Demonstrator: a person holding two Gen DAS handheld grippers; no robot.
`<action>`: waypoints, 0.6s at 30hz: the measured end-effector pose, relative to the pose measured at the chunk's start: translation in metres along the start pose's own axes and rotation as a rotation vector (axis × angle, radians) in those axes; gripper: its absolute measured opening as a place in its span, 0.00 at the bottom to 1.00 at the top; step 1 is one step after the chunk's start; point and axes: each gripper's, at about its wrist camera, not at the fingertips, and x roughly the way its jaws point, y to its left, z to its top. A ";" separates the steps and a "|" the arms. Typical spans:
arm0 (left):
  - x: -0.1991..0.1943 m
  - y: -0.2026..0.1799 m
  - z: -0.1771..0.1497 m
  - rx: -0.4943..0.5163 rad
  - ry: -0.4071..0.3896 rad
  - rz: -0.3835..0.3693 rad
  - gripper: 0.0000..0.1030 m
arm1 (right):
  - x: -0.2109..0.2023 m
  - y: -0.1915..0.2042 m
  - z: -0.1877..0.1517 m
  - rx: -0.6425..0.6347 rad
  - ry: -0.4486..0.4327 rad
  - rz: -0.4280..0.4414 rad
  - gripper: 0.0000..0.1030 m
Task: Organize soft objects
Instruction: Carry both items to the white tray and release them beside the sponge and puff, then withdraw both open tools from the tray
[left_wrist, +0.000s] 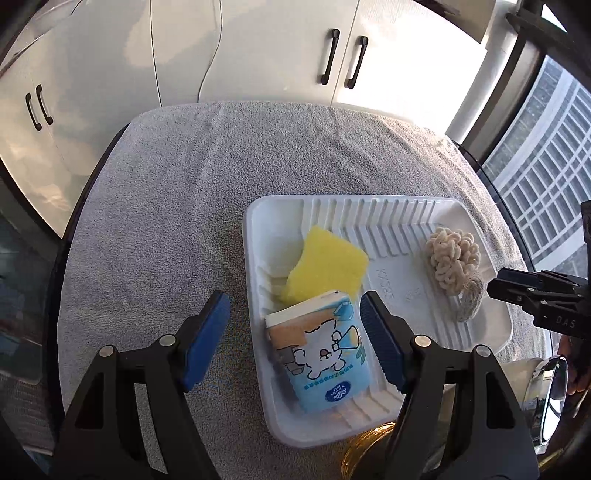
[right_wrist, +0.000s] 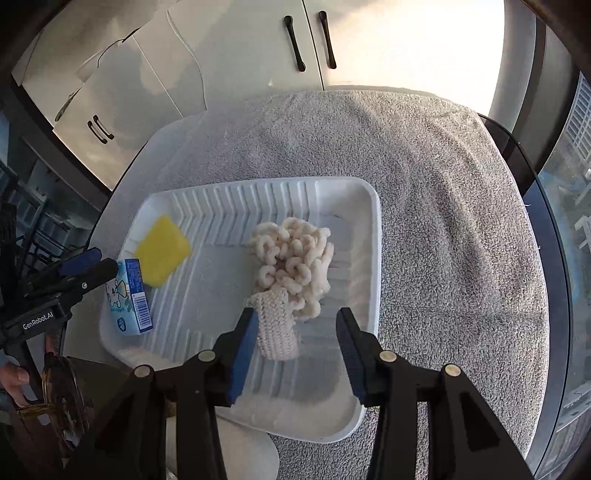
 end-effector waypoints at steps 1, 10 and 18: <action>-0.002 0.002 -0.001 -0.003 -0.011 0.013 0.70 | -0.002 -0.003 -0.001 0.006 -0.002 -0.006 0.46; -0.024 0.029 -0.016 -0.048 -0.063 0.077 0.70 | -0.019 -0.033 -0.017 0.072 -0.025 -0.070 0.46; -0.039 0.048 -0.044 -0.070 -0.086 0.142 0.70 | -0.037 -0.058 -0.043 0.115 -0.041 -0.118 0.47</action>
